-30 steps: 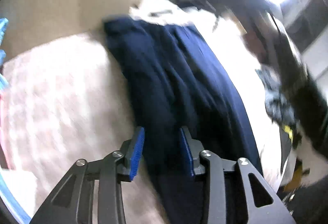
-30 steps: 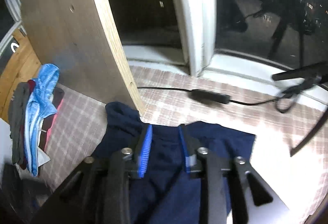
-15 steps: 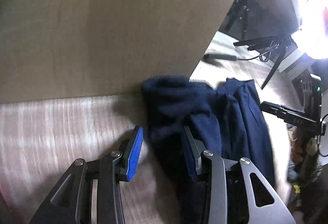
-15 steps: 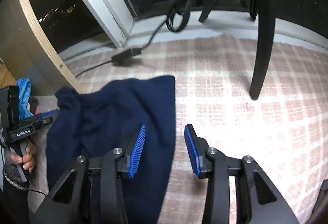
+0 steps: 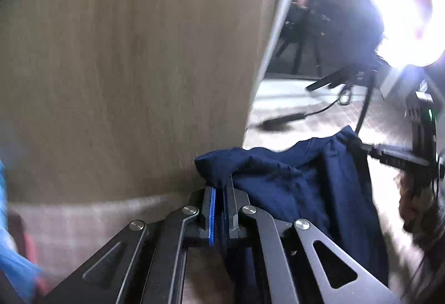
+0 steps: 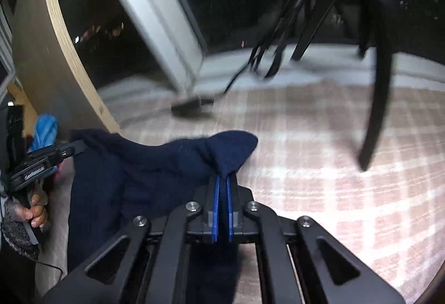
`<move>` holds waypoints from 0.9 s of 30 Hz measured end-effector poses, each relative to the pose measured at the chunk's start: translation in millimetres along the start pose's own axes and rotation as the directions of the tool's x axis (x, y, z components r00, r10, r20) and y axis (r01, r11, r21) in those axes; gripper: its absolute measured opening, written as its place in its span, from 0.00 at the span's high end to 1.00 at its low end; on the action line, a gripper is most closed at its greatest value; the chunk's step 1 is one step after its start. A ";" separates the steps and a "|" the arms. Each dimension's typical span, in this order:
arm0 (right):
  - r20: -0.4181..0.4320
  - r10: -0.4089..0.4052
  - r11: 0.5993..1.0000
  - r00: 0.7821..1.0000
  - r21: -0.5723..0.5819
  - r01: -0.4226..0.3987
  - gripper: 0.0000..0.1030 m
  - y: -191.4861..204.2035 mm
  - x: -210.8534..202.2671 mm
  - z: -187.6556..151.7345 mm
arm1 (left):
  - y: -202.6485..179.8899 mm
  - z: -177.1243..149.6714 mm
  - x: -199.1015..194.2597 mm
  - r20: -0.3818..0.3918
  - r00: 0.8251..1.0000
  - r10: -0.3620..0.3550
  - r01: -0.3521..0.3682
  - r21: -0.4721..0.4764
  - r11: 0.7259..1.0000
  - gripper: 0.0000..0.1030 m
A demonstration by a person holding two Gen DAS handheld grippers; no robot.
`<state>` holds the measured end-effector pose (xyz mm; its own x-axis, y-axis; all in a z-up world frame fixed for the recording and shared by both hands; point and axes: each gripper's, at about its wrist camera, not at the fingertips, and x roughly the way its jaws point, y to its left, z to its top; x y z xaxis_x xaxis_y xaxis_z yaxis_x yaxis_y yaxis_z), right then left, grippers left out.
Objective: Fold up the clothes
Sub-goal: 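Lay the sweatshirt straight along the bed and open both grippers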
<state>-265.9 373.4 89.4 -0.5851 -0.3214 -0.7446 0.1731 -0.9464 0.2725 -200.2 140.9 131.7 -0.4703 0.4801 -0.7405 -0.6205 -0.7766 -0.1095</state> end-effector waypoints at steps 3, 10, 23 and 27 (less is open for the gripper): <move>-0.041 -0.113 0.990 0.993 -0.085 0.109 0.95 8.7 11.5 0.6 | -5.4 3.6 23.0 -0.069 0.997 0.034 -0.031 0.048 0.998 0.94; -0.022 -0.242 0.955 0.970 -0.184 0.234 0.60 34.1 0.9 2.9 | -2.1 5.9 21.0 -0.101 0.989 0.112 -0.101 0.109 0.989 0.68; -0.036 0.054 0.998 0.998 -0.025 -0.055 0.60 38.6 -125.0 -52.9 | 3.9 -94.5 -141.4 -0.122 0.986 -0.114 0.108 -0.060 0.992 0.67; -0.074 0.094 0.995 0.993 0.027 -0.092 0.60 26.6 -159.6 -94.9 | -22.2 -145.2 -174.4 -0.169 0.975 -0.141 0.127 -0.094 0.987 0.67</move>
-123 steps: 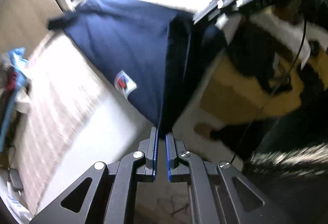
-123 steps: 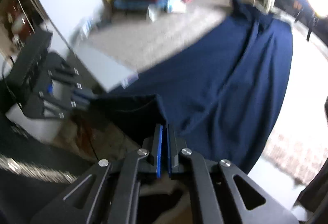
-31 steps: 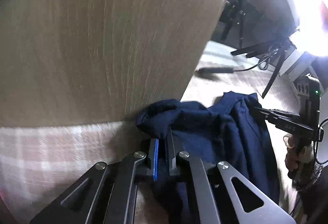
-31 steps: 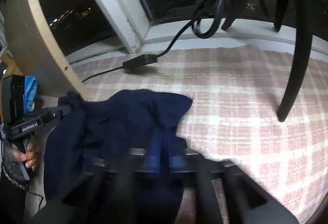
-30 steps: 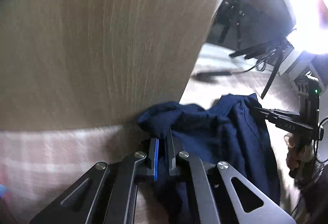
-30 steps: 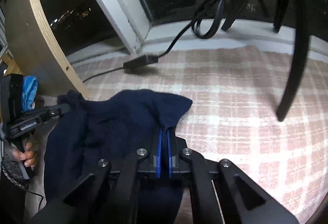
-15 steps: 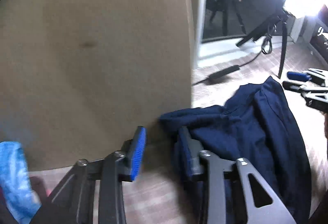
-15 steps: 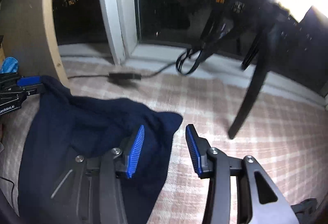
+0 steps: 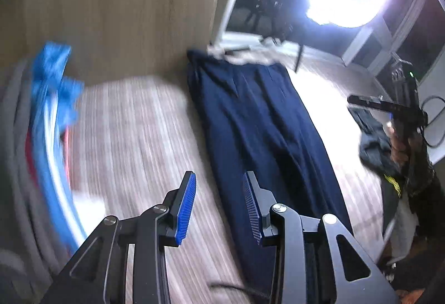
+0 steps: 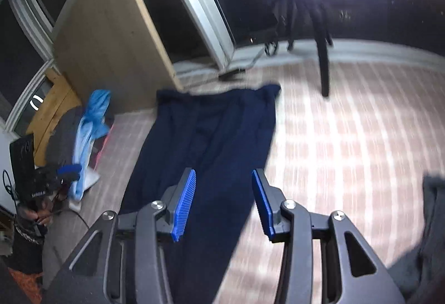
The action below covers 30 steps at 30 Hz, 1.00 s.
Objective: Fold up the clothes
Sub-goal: 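Lay the sweatshirt straight along the bed and open both grippers, then pinch the navy sweatshirt hem with both grippers at the bed edge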
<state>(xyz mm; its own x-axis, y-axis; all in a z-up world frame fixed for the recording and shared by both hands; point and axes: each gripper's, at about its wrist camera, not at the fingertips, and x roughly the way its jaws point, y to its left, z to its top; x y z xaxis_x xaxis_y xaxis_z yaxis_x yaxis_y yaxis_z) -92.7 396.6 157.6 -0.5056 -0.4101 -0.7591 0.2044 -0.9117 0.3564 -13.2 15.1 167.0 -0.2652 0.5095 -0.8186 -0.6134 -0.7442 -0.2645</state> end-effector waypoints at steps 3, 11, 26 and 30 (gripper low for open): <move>-0.017 0.017 1.000 1.000 0.018 -0.017 0.60 -8.6 -17.4 -31.0 | -23.8 -42.8 -14.3 -0.037 0.999 -0.019 0.019 -0.009 1.000 0.67; -0.024 0.110 0.993 0.994 0.042 -0.109 0.61 -22.2 -85.6 -97.9 | -75.0 -131.5 -72.9 -0.064 0.998 0.001 -0.003 -0.034 0.999 0.67; -0.198 0.082 0.992 0.977 0.108 -0.062 0.55 71.8 -131.5 -310.9 | -110.0 -294.4 -49.8 -0.212 0.977 0.019 -0.042 -0.103 0.994 0.56; -0.163 -0.016 1.000 0.987 -0.006 0.016 0.56 107.0 -121.0 -341.7 | -115.6 -298.1 -48.3 -0.170 0.980 0.100 -0.113 -0.070 0.991 0.56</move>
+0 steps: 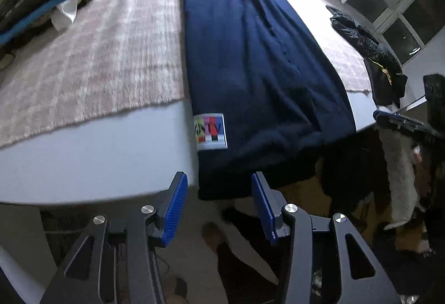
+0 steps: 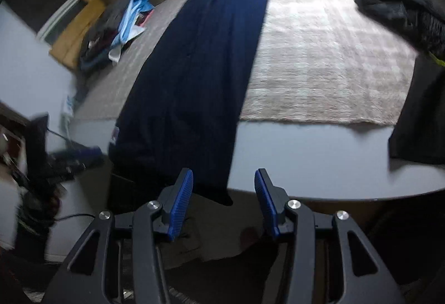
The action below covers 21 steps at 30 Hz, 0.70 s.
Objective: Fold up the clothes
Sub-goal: 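Pinch the navy sweatshirt hem with both grippers at the bed edge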
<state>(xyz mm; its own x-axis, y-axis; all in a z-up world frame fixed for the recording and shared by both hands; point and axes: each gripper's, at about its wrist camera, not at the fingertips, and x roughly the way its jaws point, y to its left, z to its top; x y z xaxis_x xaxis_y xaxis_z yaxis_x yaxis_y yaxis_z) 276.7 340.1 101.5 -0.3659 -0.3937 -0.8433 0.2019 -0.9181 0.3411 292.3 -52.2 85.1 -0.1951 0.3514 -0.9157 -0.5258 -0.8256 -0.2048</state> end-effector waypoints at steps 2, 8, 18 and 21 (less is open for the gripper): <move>0.010 -0.032 0.999 0.999 -0.039 0.033 0.55 10.1 8.2 -5.2 | -2.7 1.7 4.9 0.003 1.000 0.019 -0.019 0.015 1.000 0.56; -0.009 -0.117 0.987 0.993 -0.109 0.115 0.56 22.8 32.4 -11.9 | -8.4 9.6 18.6 0.000 0.999 0.043 -0.043 0.040 0.998 0.64; -0.014 -0.091 0.980 0.996 -0.181 0.087 0.94 35.7 40.1 -9.9 | -4.1 15.0 5.0 0.050 0.999 0.010 -0.012 0.026 1.000 0.98; -0.013 -0.057 0.986 0.998 -0.158 0.054 0.98 32.1 29.1 -6.1 | 7.0 14.3 -17.6 0.088 0.996 0.002 -0.001 -0.007 1.000 0.98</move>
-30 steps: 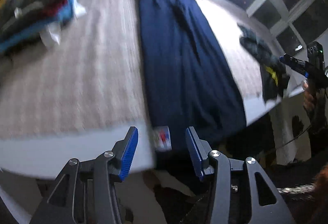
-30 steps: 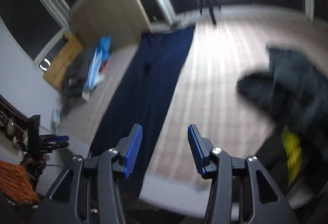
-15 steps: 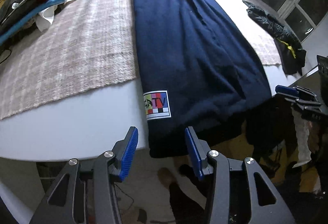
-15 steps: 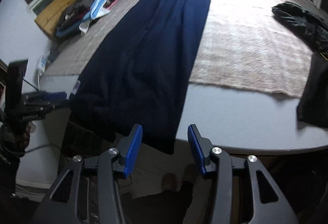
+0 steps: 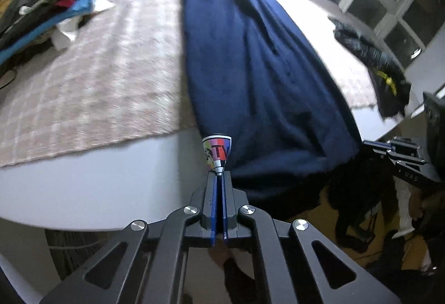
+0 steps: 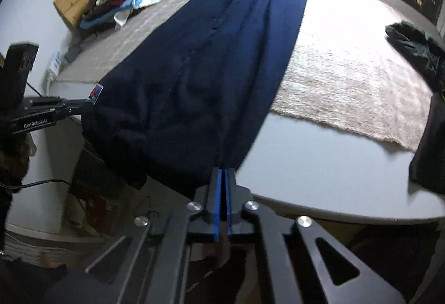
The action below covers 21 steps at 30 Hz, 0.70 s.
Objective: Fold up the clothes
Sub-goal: 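Pinch the navy sweatshirt hem with both grippers at the bed edge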
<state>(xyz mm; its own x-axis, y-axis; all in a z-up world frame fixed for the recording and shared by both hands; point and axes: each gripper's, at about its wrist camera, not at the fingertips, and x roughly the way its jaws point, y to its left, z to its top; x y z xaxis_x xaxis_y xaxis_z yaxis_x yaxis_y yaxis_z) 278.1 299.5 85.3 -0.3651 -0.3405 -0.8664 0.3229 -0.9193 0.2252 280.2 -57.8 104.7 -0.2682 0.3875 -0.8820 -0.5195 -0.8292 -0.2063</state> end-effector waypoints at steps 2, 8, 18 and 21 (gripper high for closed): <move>0.012 0.024 1.000 1.000 0.017 -0.024 0.98 -6.5 -14.8 -0.5 | 5.3 -1.9 -12.5 0.030 1.000 -0.004 0.004 -0.007 1.000 0.98; -0.141 0.005 0.999 0.990 0.051 0.002 0.98 -8.9 -0.5 -4.4 | 15.7 -18.0 10.3 -0.052 0.998 0.021 -0.023 -0.037 0.999 0.97; 0.154 0.075 0.996 0.985 -0.059 -0.067 0.49 -7.4 -151.0 140.8 | -25.9 -59.2 -54.1 0.103 0.990 -0.096 0.098 -0.007 0.995 0.84; 0.219 0.058 0.991 0.974 -0.132 -0.029 0.49 -6.0 -150.5 210.6 | -54.6 -65.1 -44.6 0.099 0.987 -0.129 0.130 -0.007 0.991 0.82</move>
<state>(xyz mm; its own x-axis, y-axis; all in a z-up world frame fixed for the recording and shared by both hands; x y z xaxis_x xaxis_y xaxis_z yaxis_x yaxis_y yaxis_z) 147.3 314.6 308.2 -0.5282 -0.4281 -0.7334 0.4460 -0.8748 0.1894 373.4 -56.0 127.8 -0.2779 0.5288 -0.8020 -0.5442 -0.7746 -0.3222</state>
